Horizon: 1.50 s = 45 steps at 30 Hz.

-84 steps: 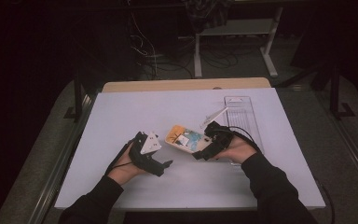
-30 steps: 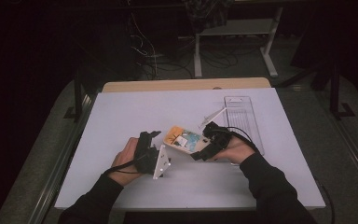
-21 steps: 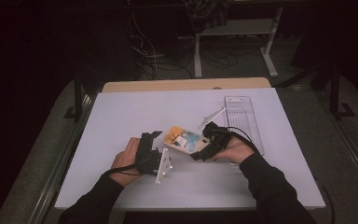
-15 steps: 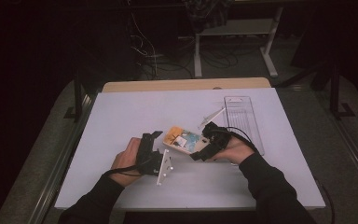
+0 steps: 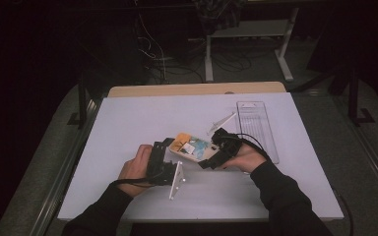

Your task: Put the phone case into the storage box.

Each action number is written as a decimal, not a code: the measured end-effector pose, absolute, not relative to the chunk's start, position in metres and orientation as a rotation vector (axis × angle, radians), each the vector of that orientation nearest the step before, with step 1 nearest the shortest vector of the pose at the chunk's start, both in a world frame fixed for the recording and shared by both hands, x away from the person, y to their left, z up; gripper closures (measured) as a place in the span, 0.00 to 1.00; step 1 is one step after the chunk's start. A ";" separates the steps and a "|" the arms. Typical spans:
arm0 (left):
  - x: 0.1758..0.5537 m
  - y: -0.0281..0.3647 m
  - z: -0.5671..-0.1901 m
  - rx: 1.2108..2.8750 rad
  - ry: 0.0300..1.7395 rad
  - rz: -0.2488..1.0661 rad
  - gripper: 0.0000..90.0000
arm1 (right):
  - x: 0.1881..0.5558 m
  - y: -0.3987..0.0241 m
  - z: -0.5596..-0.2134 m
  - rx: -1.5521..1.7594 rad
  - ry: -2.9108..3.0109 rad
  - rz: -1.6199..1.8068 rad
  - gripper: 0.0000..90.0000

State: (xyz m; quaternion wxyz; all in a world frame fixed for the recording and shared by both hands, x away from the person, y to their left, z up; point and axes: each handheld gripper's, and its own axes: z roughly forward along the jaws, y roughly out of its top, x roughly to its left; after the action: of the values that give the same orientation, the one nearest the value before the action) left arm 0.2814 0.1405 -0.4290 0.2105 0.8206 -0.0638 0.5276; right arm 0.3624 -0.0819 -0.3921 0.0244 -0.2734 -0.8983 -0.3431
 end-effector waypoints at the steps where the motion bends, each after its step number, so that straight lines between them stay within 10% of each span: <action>1: 0.281 0.140 -0.430 2.274 -0.182 1.473 0.02 | 0.362 -0.081 -0.392 -0.847 -2.773 -1.065 0.11; 18: 0.274 0.133 -0.435 2.245 -0.293 1.542 0.09 | 0.361 -0.068 -0.390 -0.828 -2.756 -1.073 0.11; 45: 0.267 0.130 -0.439 2.162 -0.418 1.660 0.52 | 0.363 -0.063 -0.389 -0.785 -2.762 -1.080 0.11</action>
State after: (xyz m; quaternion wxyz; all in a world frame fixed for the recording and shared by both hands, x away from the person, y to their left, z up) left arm 0.2667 0.1299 -0.4385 0.1906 0.7695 -0.1490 0.5910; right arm 0.3631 -0.0630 -0.3888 0.0369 -0.2558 -0.8997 -0.3517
